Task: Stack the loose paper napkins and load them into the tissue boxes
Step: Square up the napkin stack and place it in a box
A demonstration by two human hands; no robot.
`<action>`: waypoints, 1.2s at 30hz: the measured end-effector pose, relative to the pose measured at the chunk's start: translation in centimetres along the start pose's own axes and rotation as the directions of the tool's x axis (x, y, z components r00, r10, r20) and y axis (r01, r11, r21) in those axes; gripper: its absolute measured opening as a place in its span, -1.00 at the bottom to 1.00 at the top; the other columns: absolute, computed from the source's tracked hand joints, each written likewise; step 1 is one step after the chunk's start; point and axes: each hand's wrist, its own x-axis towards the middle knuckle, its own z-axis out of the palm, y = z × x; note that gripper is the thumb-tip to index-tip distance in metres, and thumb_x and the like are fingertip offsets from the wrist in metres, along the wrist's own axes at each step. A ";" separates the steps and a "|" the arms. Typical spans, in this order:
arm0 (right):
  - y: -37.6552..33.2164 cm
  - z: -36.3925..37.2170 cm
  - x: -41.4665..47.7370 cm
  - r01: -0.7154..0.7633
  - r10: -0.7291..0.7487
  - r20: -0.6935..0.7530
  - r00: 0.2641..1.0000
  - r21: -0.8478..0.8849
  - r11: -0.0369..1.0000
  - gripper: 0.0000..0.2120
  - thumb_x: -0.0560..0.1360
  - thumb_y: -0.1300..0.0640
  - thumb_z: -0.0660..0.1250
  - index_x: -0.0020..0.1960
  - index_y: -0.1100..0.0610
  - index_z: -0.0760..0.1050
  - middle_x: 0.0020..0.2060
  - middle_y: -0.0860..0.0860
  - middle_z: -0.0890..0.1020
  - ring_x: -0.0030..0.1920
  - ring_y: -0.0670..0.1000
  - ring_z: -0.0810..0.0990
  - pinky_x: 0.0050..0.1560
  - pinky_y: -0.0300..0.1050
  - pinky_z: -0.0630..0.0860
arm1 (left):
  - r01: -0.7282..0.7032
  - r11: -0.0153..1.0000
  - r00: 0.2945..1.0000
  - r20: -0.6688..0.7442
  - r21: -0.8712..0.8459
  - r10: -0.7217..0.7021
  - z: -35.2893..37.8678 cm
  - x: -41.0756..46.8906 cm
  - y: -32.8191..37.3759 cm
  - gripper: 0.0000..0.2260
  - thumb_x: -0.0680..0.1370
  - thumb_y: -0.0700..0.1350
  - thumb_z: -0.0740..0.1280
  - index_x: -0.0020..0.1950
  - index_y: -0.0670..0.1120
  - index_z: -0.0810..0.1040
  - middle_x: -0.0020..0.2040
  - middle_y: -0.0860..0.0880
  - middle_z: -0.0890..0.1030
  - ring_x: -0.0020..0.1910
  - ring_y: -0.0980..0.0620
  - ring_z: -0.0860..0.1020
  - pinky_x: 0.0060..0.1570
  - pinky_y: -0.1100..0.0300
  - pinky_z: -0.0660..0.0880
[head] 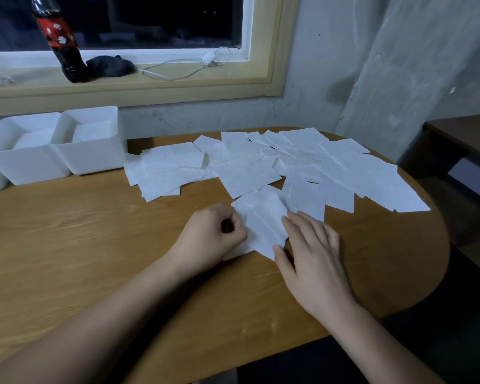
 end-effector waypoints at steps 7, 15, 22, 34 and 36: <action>0.0 -0.6 -0.2 -0.016 0.034 -0.105 0.994 0.170 0.985 -0.53 0.70 -0.09 0.25 0.51 0.12 0.50 0.45 -0.02 0.52 0.51 0.02 0.43 0.52 0.12 0.30 | 0.160 0.965 0.981 0.145 -0.206 -0.131 -5.9 0.0 -0.1 -0.88 0.63 -0.10 0.44 -0.10 -0.04 0.69 -0.10 0.10 0.73 -0.12 0.17 0.62 -0.06 0.34 0.48; -0.9 -1.4 -0.3 0.093 -0.039 -0.166 0.985 0.337 0.937 -0.76 0.66 -0.03 0.35 0.26 0.03 0.65 0.39 -0.08 0.53 0.42 0.00 0.48 0.44 0.11 0.32 | 0.206 0.962 0.966 0.193 -0.177 -0.171 -10.9 -1.3 -2.2 -0.87 0.64 -0.17 0.45 -0.11 -0.11 0.67 -0.04 -0.07 0.76 0.03 -0.05 0.69 0.13 -0.02 0.57; -5.0 -1.5 2.8 0.109 -0.115 -0.017 0.993 0.482 0.870 -0.69 0.67 -0.09 0.31 0.38 -0.07 0.55 0.35 -0.25 0.51 0.44 -0.17 0.41 0.49 -0.16 0.23 | 0.358 0.918 0.906 0.301 -0.171 -0.298 -12.2 -3.5 -4.1 -0.89 0.61 -0.25 0.49 0.09 -0.18 0.61 -0.11 -0.14 0.75 -0.19 0.05 0.65 -0.14 0.29 0.54; -8.0 0.8 4.2 0.434 -0.498 0.081 0.863 0.384 0.815 -0.77 0.67 0.08 0.30 0.25 -0.01 0.67 0.19 -0.16 0.61 0.31 -0.06 0.47 0.46 -0.11 0.16 | 0.267 0.949 0.952 0.107 0.169 -0.287 -9.4 -3.9 -5.6 -0.77 0.49 -0.01 0.60 0.02 0.21 0.62 -0.12 0.26 0.72 -0.12 0.27 0.65 -0.14 0.26 0.55; -8.2 0.4 3.0 0.437 -0.501 0.061 0.863 0.405 0.803 -0.76 0.68 0.06 0.31 0.29 -0.02 0.65 0.18 -0.17 0.59 0.30 -0.08 0.47 0.44 -0.05 0.24 | 0.252 0.956 0.957 0.111 0.148 -0.269 -9.5 -4.4 -5.7 -0.77 0.51 -0.07 0.58 0.03 0.19 0.61 -0.11 0.23 0.73 -0.11 0.23 0.67 -0.14 0.26 0.54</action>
